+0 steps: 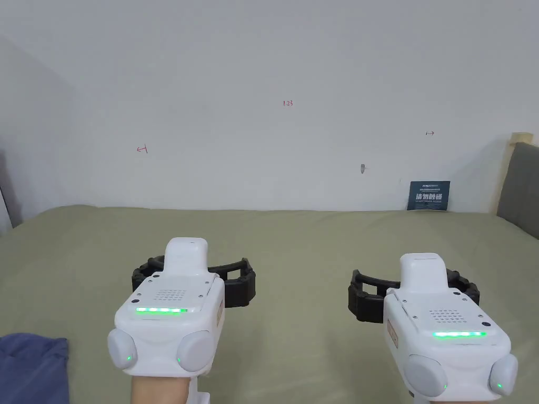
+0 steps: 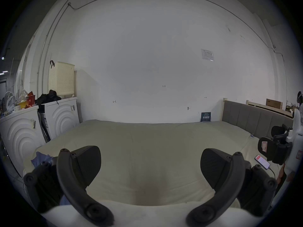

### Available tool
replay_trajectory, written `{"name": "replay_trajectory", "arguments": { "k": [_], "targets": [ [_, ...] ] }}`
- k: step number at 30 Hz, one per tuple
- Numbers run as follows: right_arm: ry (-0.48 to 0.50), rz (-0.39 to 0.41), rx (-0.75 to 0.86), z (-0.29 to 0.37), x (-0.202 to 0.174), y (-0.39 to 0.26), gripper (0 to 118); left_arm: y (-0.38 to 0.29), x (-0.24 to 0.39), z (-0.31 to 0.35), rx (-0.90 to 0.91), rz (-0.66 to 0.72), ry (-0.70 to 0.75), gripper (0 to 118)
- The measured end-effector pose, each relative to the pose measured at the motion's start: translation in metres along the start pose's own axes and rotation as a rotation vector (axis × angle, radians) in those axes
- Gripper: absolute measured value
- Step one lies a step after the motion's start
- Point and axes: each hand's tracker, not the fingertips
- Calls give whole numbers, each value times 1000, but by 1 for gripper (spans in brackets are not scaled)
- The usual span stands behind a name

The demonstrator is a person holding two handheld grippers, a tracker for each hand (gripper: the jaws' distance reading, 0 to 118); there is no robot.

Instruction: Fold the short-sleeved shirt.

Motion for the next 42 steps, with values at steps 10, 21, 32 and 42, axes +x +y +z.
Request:
{"name": "replay_trajectory", "arguments": {
  "k": [10, 21, 32, 42],
  "targets": [
    [1, 4, 7, 1, -2, 2, 118, 2, -2, 1, 6, 14, -5, 118],
    [4, 10, 2, 2, -3, 1, 118, 0, -2, 4, 12, 8, 7, 118],
    [-30, -54, -11, 1, 1, 3, 118, 2, -2, 6, 14, 3, -4, 118],
    [-4, 3, 17, 5, -3, -2, 118, 2, -1, 8, 16, 3, -7, 118]
  ]
}}
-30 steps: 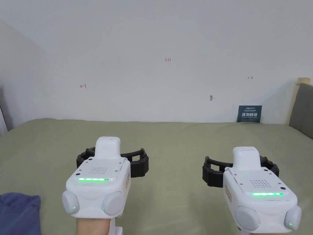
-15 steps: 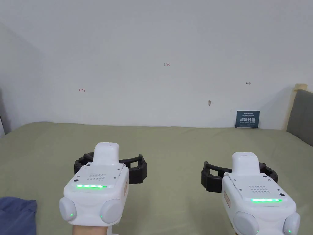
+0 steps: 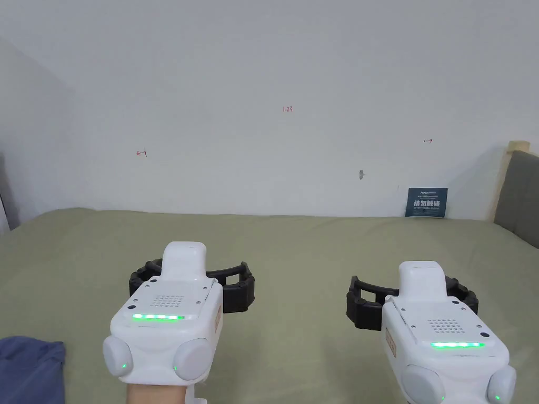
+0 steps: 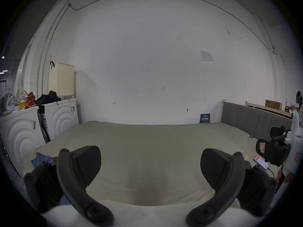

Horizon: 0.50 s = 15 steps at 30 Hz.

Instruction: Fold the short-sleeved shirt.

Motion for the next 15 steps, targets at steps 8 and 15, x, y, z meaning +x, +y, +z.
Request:
{"name": "replay_trajectory", "arguments": {
  "k": [8, 15],
  "targets": [
    [3, 2, -7, -2, -3, 1, 118, -1, 0, 0, -5, -3, 0, 118],
    [10, 7, -3, 0, -5, 2, 118, -2, -1, 0, -6, 5, 1, 118]
  ]
}}
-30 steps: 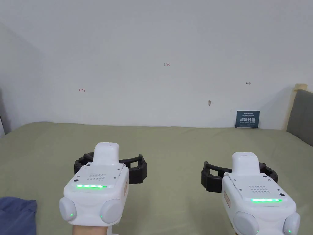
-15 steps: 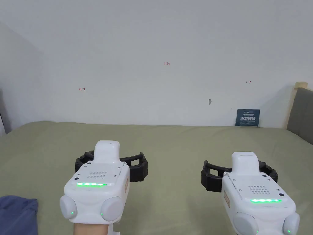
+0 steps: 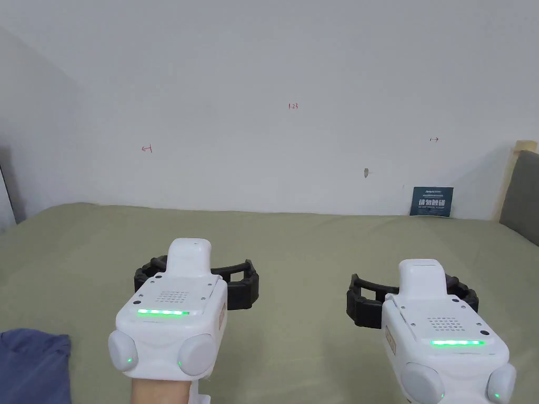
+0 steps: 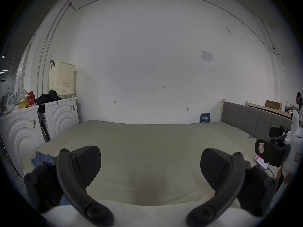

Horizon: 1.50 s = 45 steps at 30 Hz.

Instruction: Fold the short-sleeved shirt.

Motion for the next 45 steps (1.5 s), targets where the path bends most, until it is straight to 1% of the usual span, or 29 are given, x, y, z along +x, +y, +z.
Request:
{"name": "replay_trajectory", "arguments": {
  "k": [12, 45],
  "targets": [
    [-1, 9, 3, -1, -1, 0, 118, -1, -1, 2, -4, 3, -2, 118],
    [-13, -10, 19, 0, 3, 1, 118, 0, -1, 5, 13, 0, 9, 118]
  ]
}}
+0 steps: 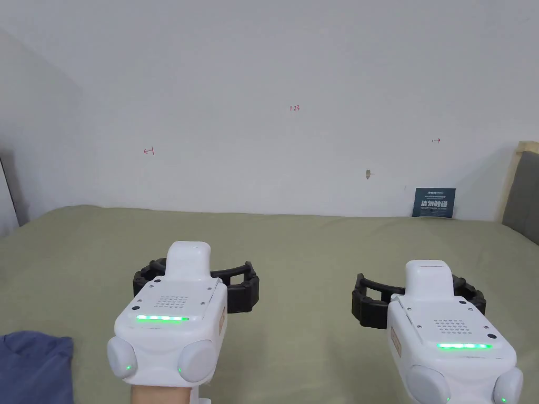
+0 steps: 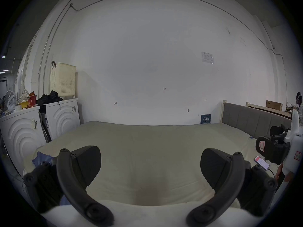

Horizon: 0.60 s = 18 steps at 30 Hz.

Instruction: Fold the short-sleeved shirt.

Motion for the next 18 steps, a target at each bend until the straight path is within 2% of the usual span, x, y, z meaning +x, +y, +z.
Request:
{"name": "replay_trajectory", "arguments": {
  "k": [7, 18],
  "targets": [
    [-7, 22, 3, 0, -3, -2, 118, 0, 0, 0, -2, 2, 1, 118],
    [0, 5, -10, -1, -1, -1, 118, 2, 0, 2, -5, -4, -11, 118]
  ]
}}
